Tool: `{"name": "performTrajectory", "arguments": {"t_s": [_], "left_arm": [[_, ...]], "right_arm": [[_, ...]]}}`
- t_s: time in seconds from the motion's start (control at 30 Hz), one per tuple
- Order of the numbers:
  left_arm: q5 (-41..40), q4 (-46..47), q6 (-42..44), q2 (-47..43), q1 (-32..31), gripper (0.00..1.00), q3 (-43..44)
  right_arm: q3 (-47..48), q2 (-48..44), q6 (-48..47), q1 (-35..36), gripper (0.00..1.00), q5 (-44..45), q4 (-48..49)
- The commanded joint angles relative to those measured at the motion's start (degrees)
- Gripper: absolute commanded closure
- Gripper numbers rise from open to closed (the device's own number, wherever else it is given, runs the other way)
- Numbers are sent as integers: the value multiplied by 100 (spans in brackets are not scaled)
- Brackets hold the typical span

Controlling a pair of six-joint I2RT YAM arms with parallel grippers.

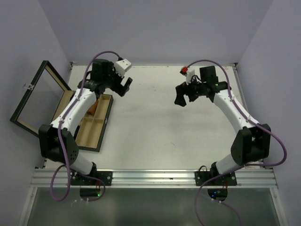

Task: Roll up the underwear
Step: Place the rolled underwear into the container

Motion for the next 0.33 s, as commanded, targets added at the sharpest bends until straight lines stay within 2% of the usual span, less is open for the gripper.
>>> {"name": "performTrajectory", "arguments": {"t_s": [0.0, 0.13, 0.3], "left_arm": [[112, 96, -427, 308, -457, 0, -215], [314, 544, -708, 300, -643, 0, -936], [394, 773, -726, 55, -713, 0, -1534]], "right_arm": [[-605, -456, 79, -62, 1, 959, 130], [-1570, -922, 78, -71, 1, 1101, 296], [-2021, -1203, 201, -71, 1, 917, 437]]}}
